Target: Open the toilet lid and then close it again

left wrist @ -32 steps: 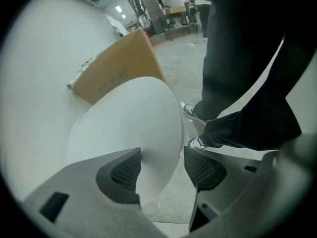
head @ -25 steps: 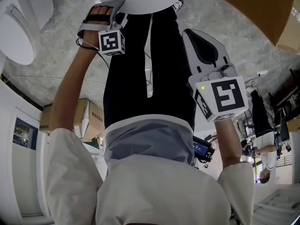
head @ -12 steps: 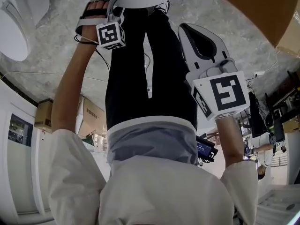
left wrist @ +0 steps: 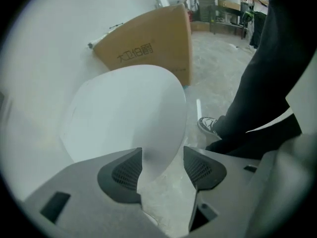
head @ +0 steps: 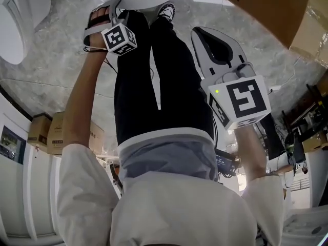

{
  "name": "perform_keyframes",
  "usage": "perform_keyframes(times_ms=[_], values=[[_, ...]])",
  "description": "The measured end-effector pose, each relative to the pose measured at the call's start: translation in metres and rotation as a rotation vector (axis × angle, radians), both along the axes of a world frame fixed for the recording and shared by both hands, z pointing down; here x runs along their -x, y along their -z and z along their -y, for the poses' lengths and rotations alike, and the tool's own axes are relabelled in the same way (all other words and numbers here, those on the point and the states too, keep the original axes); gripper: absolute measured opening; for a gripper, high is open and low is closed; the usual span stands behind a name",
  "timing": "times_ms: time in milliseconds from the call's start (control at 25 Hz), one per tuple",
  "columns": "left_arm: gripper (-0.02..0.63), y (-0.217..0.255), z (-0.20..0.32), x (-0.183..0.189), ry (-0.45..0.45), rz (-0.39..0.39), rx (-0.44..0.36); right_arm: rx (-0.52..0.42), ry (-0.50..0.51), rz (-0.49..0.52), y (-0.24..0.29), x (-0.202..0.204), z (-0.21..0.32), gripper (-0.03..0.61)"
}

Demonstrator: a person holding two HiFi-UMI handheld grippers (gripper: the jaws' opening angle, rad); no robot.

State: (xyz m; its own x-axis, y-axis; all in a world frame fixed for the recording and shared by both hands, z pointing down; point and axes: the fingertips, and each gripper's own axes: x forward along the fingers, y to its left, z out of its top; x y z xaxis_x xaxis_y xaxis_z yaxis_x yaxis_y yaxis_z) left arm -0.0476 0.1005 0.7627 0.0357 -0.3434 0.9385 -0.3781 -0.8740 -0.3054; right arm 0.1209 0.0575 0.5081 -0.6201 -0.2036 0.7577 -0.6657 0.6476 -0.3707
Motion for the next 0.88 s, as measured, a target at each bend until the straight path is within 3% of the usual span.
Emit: perform_keyframes(times_ms=[160, 400, 680, 760, 880], values=[[0.262, 0.006, -0.007, -0.017, 0.05, -0.025, -0.003, 0.004, -0.006, 0.003, 0.002, -0.013, -0.008, 0.011], [0.229, 0.038, -0.009, -0.028, 0.238, -0.133, -0.002, -0.01, -0.022, 0.025, 0.014, -0.018, -0.013, 0.011], [0.219, 0.115, -0.001, -0.042, 0.449, -0.325, -0.054, -0.049, -0.051, 0.055, 0.04, -0.019, -0.013, 0.011], [0.155, 0.134, -0.002, -0.045, 0.503, -0.373, -0.066, -0.061, -0.057, 0.059, 0.05, -0.02, -0.012, 0.011], [0.146, 0.158, -0.003, -0.052, 0.572, -0.437, -0.065, -0.077, -0.075, 0.064, 0.064, -0.025, -0.009, 0.011]])
